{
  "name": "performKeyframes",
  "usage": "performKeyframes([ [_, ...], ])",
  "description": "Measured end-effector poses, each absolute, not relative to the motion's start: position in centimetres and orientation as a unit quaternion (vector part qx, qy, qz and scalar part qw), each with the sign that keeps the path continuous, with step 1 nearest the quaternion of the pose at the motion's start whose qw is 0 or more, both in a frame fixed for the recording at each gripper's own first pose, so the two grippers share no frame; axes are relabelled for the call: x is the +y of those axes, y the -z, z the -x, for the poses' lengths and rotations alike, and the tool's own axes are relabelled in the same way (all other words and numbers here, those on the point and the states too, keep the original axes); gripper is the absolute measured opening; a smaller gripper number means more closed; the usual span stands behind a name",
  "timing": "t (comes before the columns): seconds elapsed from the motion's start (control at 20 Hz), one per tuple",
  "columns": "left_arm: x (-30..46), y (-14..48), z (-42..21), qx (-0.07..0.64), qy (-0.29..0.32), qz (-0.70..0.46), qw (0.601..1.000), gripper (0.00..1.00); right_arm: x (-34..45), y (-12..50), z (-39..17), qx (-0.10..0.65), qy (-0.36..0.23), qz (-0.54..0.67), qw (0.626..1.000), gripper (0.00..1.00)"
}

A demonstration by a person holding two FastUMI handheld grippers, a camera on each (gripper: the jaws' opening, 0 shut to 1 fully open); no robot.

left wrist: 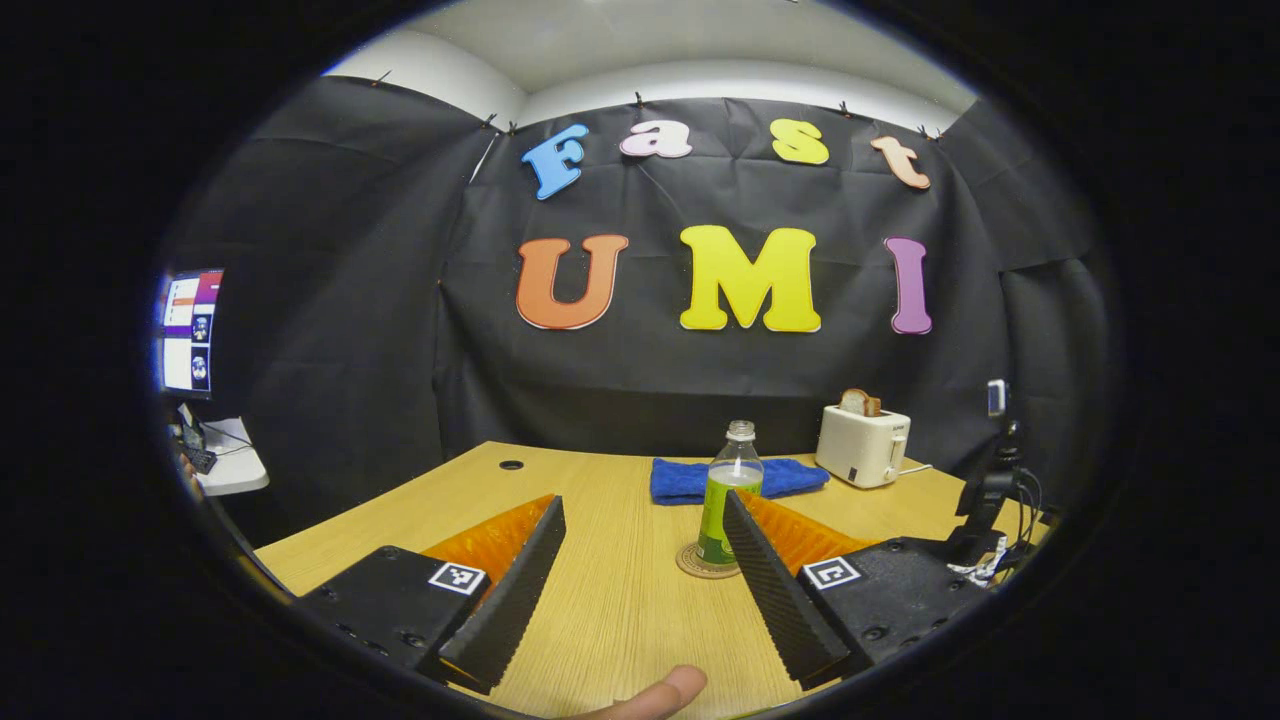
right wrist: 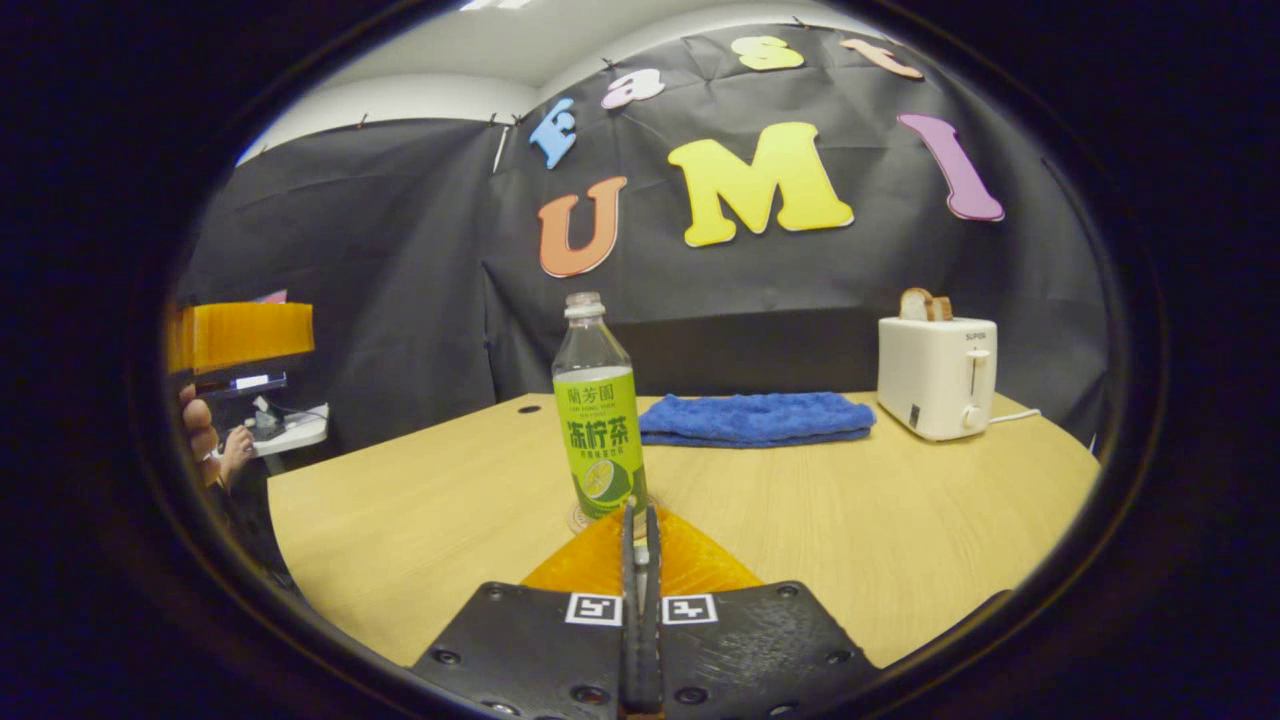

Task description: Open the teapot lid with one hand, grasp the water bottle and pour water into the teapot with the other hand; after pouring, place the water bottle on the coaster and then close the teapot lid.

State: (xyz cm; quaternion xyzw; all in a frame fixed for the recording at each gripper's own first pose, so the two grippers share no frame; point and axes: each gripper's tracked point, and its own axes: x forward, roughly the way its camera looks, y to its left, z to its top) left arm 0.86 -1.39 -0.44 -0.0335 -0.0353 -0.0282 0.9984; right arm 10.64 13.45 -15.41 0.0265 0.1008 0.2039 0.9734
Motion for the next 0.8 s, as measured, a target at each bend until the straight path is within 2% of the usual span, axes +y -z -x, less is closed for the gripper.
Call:
performKeyframes([
  [0.2,-1.4,0.2,-0.5,-0.037,0.039,0.029,0.998,0.99,13.4,15.5,-10.7,0.101,-0.192,-0.022,0.976,0.01],
  [0.4,-1.6,0.3,-0.4,-0.030,0.048,0.029,0.998,0.99,14.1,14.2,-10.0,0.099,-0.188,-0.010,0.977,0.10],
  [0.55,-1.7,-0.1,0.1,-0.030,0.053,0.035,0.998,0.99,14.0,12.0,-8.9,0.085,-0.180,-0.013,0.980,0.33],
  [0.6,-1.8,-0.3,0.2,-0.032,0.056,0.035,0.997,0.99,14.4,11.1,-8.2,0.082,-0.183,-0.019,0.979,0.35],
  [0.65,-1.6,-0.4,0.4,-0.031,0.053,0.032,0.998,0.99,14.3,9.9,-7.4,0.075,-0.184,-0.023,0.980,0.43],
  [0.8,-1.2,-0.6,1.0,-0.031,0.043,0.012,0.999,0.99,12.2,6.1,-5.1,0.038,-0.156,-0.024,0.987,0.51],
])
